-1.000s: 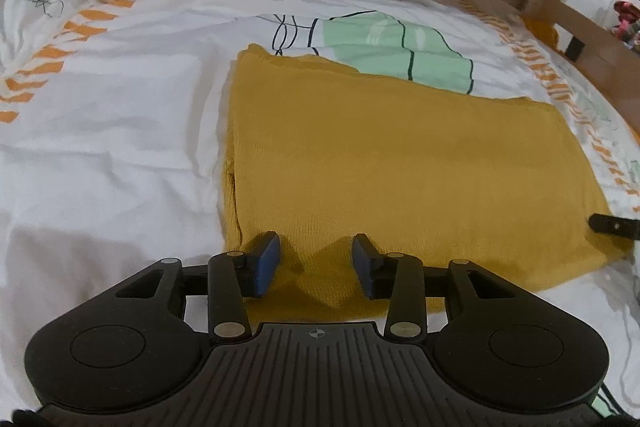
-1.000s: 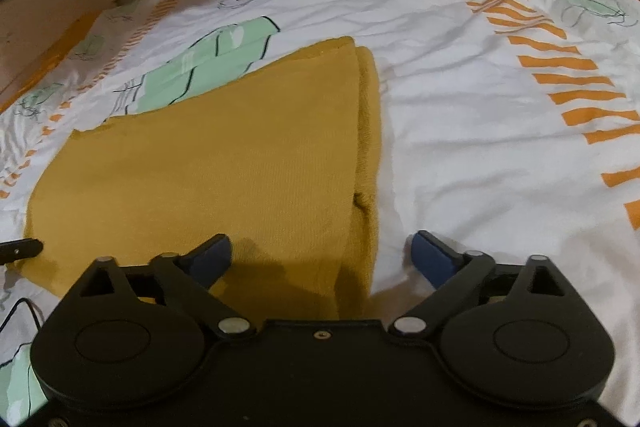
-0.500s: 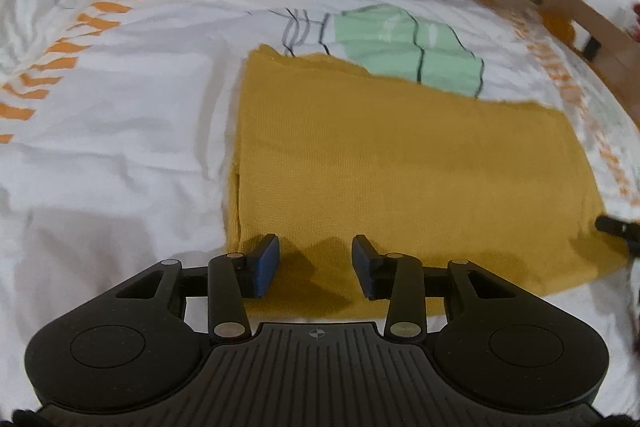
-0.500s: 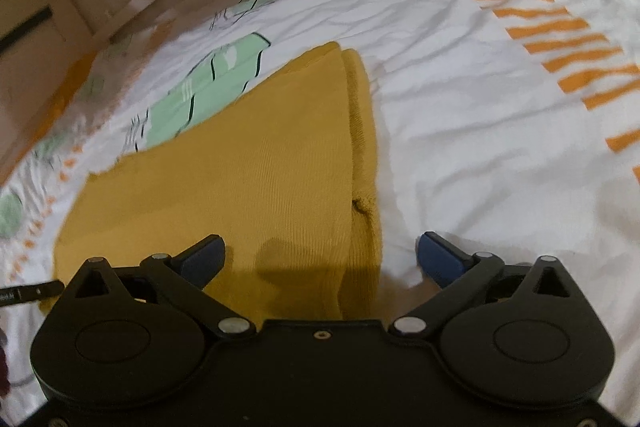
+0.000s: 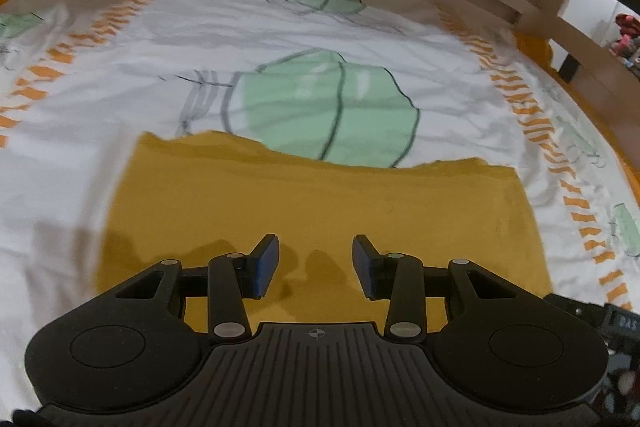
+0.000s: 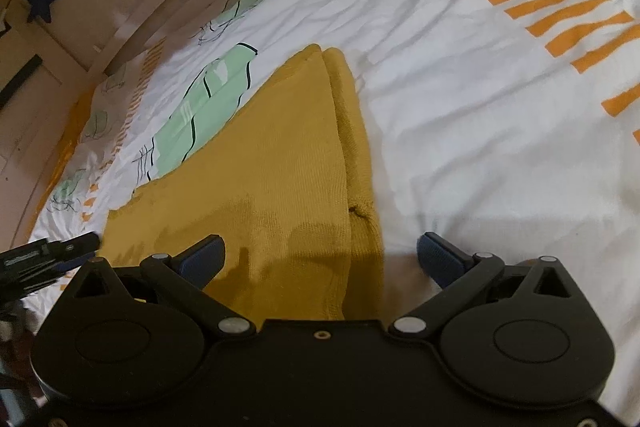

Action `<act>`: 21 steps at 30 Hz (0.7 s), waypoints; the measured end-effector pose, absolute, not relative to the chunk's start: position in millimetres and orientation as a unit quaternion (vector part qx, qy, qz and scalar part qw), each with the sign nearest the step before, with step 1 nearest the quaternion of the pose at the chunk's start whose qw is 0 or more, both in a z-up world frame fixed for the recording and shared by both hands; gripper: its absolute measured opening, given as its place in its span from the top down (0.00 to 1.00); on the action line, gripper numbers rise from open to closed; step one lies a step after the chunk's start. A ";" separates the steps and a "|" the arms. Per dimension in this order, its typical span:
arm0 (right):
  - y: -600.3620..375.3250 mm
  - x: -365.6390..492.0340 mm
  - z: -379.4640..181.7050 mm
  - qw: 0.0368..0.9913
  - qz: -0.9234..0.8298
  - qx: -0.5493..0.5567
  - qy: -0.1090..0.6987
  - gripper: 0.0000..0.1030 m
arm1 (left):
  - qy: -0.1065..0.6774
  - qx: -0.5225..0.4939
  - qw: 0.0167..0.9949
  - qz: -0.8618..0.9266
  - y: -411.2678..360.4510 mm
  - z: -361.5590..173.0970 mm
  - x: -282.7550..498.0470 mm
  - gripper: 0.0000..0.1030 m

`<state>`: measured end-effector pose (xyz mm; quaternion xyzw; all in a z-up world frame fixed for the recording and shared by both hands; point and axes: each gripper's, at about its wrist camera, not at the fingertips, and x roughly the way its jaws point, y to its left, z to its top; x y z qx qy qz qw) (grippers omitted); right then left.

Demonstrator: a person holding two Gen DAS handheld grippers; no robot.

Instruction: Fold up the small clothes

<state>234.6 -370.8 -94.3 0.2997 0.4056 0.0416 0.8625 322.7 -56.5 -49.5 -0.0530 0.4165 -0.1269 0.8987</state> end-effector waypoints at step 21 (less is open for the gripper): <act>-398.7 246.2 -102.7 0.822 0.075 0.397 0.402 0.00 | 0.483 -0.031 0.865 -0.132 -86.9 -89.6 335.5 0.62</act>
